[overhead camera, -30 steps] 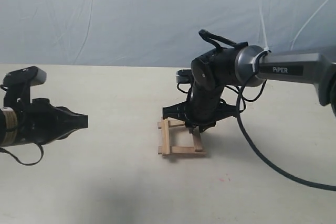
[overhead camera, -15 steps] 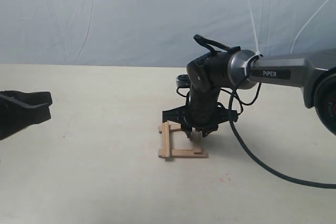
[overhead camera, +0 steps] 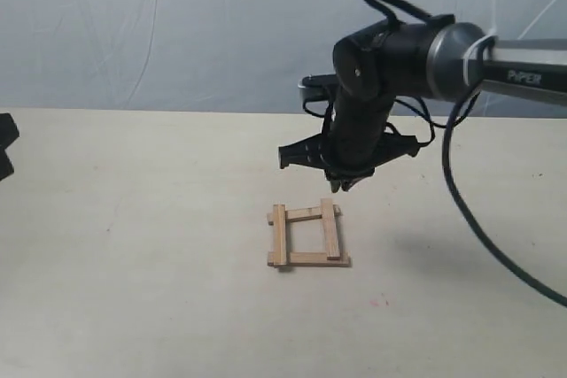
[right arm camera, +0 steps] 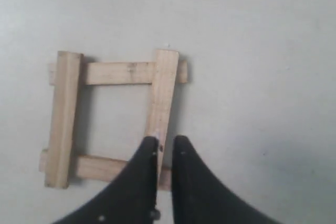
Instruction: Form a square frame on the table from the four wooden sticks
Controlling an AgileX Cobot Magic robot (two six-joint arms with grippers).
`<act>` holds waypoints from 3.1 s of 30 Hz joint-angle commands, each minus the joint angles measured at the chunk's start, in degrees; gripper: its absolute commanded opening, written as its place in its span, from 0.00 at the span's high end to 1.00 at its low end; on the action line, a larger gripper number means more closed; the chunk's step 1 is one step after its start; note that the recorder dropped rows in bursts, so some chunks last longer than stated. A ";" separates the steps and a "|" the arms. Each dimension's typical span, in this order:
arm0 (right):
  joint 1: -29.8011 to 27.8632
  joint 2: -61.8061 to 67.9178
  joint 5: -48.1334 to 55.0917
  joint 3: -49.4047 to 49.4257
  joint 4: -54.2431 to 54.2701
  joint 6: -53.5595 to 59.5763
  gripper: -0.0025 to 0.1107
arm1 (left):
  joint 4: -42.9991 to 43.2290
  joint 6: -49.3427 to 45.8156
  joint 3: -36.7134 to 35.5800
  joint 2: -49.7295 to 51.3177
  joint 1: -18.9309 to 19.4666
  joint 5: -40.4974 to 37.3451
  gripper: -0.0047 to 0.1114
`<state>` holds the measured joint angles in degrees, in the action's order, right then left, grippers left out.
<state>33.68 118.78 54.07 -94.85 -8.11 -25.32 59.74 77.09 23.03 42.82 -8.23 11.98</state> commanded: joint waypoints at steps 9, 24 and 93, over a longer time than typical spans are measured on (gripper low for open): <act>-18.82 -17.84 -7.71 23.95 19.48 25.76 0.99 | -1.10 3.46 -4.86 -16.00 0.06 -5.91 0.96; -35.86 -64.86 -42.31 65.74 23.47 32.30 0.99 | 0.47 3.66 -5.88 -16.53 0.06 -6.88 0.96; -33.56 -118.78 -32.66 94.85 6.52 29.71 0.99 | -61.34 -75.84 -21.34 -35.38 11.14 -18.06 0.96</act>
<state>0.37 0.40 21.89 0.14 -0.89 4.45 -0.61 1.52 3.33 8.88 0.77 -4.69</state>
